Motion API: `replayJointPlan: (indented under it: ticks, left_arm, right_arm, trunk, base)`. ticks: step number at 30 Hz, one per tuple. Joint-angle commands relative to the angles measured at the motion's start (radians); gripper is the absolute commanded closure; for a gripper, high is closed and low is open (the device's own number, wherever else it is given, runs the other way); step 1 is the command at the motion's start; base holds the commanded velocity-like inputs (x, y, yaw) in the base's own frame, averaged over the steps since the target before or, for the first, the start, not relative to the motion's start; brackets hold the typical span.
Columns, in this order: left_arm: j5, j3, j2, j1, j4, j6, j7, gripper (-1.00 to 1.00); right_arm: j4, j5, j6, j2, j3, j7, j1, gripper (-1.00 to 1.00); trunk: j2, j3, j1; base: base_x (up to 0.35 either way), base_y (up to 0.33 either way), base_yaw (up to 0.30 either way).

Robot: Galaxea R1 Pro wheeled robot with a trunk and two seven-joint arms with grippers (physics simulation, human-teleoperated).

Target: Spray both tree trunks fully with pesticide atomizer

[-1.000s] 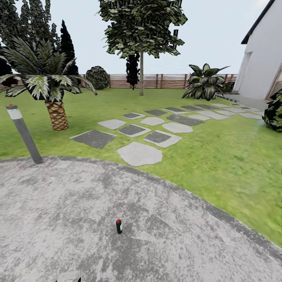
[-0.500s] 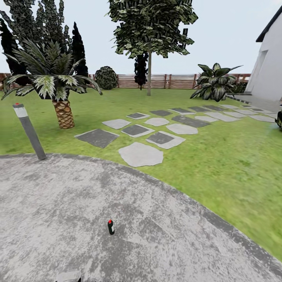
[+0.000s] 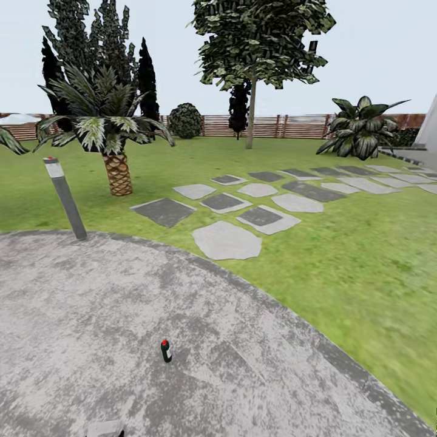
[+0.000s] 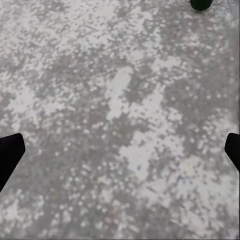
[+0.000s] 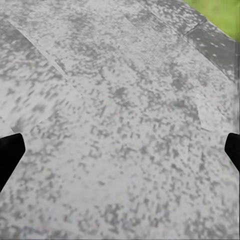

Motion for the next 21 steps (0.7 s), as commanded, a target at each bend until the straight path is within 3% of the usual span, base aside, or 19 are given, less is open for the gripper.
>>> replayJointPlan:
  ticks: [1,11,21]
  left_arm:
    - [-0.001,0.007,0.0,0.0,0.0,-0.001,0.0,-1.0]
    - [-0.002,0.02,0.0,0.0,0.0,-0.002,-0.002,-1.0]
    - [0.0,0.028,0.0,-0.002,-0.001,0.0,0.0,-1.0]
  right_arm:
    - [0.0,0.0,0.0,0.0,-0.001,0.0,0.0,-1.0]
    - [0.0,0.0,0.0,0.0,0.0,0.0,0.0,-1.0]
    - [0.002,0.006,0.002,0.0,0.001,0.003,-0.001,-1.0]
  trunk:
    - [0.0,0.0,0.0]
    - [0.0,0.001,0.0]
    - [0.0,0.002,0.0]
  base:
    - [0.148,-0.269,0.02]
    - [0.174,-0.24,-0.045]
    - [0.031,-0.032,-0.037]
